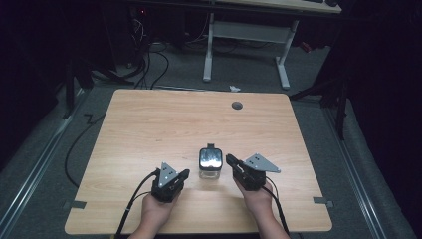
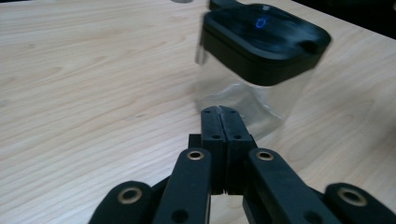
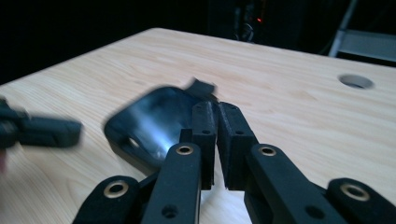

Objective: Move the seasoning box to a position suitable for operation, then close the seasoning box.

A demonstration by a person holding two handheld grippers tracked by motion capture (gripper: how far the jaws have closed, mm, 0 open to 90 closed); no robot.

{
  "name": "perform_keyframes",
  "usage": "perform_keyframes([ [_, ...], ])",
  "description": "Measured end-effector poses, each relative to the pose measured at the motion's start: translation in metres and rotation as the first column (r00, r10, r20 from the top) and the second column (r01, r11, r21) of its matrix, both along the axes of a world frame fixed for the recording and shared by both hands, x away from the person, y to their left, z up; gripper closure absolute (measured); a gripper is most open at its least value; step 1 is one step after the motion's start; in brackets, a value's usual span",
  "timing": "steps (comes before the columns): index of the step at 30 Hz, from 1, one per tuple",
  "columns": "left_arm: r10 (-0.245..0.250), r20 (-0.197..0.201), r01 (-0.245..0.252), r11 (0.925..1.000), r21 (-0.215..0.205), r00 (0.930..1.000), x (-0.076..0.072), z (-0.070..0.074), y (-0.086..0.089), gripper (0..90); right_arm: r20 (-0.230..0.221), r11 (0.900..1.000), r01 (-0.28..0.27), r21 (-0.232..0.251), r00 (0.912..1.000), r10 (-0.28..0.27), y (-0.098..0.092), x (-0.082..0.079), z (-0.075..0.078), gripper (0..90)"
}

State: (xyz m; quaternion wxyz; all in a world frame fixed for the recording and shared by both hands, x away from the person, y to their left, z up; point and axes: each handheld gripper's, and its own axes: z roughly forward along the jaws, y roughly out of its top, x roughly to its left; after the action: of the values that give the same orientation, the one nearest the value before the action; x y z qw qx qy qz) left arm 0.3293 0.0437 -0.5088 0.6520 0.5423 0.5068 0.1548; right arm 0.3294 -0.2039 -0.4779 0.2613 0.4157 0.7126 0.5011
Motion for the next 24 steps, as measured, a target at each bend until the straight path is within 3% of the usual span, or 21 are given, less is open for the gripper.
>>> perform_keyframes([
  [3,0.025,0.006,-0.025,0.9995,0.018,0.9997,0.006,0.000,0.012,87.5,-0.015,1.000,0.026,-0.008,0.9995,-0.026,-0.014,-0.002,-0.005,84.5],
  [6,0.052,-0.014,-0.051,0.9978,0.042,0.9986,0.013,-0.003,0.024,84.7,-0.028,0.998,0.053,-0.016,0.9982,-0.053,-0.026,-0.003,-0.009,83.6],
  [7,0.066,-0.022,-0.065,0.9957,0.067,0.9976,0.017,-0.005,0.032,81.9,-0.038,0.997,0.072,-0.024,0.9966,-0.073,-0.034,-0.003,-0.011,82.3],
  [9,0.071,-0.024,-0.069,0.9946,0.078,0.9972,0.018,-0.006,0.035,77.2,-0.040,0.996,0.081,-0.030,0.9958,-0.082,-0.037,-0.003,-0.012,81.6],
  [11,0.111,-0.034,-0.106,0.9860,0.129,0.9932,0.025,-0.011,0.050,72.6,-0.045,0.993,0.107,-0.044,0.9931,-0.109,-0.050,-0.005,-0.017,76.8],
  [12,0.111,-0.034,-0.106,0.9860,0.129,0.9932,0.025,-0.011,0.050,69.6,-0.045,0.993,0.107,-0.044,0.9931,-0.109,-0.050,-0.005,-0.017,76.8],
  [15,0.152,-0.052,-0.145,0.9819,0.122,0.9870,0.028,-0.014,0.066,63.0,-0.062,0.985,0.163,-0.064,0.9840,-0.167,-0.070,-0.010,-0.026,66.1],
  [18,0.183,-0.044,-0.175,0.9744,0.140,0.9821,0.030,-0.015,0.080,58.9,-0.070,0.979,0.192,-0.074,0.9778,-0.197,-0.082,-0.012,-0.030,60.7],
  [20,0.208,-0.051,-0.197,0.9668,0.162,0.9768,0.030,-0.017,0.092,53.1,-0.095,0.969,0.230,-0.087,0.9667,-0.238,-0.098,-0.018,-0.037,53.7],
  [21,0.208,-0.051,-0.197,0.9668,0.162,0.9768,0.030,-0.017,0.092,51.9,-0.095,0.969,0.230,-0.087,0.9667,-0.238,-0.098,-0.018,-0.037,53.7],
  [22,0.215,-0.058,-0.204,0.9662,0.157,0.9748,0.028,-0.018,0.096,50.8,-0.107,0.962,0.255,-0.097,0.9585,-0.264,-0.109,-0.026,-0.039,50.3],
  [23,0.217,-0.068,-0.204,0.9665,0.155,0.9739,0.025,-0.018,0.100,50.8,-0.107,0.962,0.255,-0.097,0.9585,-0.264,-0.109,-0.026,-0.039,50.3],
  [24,0.223,-0.070,-0.210,0.9655,0.154,0.9723,0.021,-0.019,0.103,49.3,-0.097,0.953,0.282,-0.109,0.9513,-0.293,-0.117,-0.037,-0.039,49.1],
])
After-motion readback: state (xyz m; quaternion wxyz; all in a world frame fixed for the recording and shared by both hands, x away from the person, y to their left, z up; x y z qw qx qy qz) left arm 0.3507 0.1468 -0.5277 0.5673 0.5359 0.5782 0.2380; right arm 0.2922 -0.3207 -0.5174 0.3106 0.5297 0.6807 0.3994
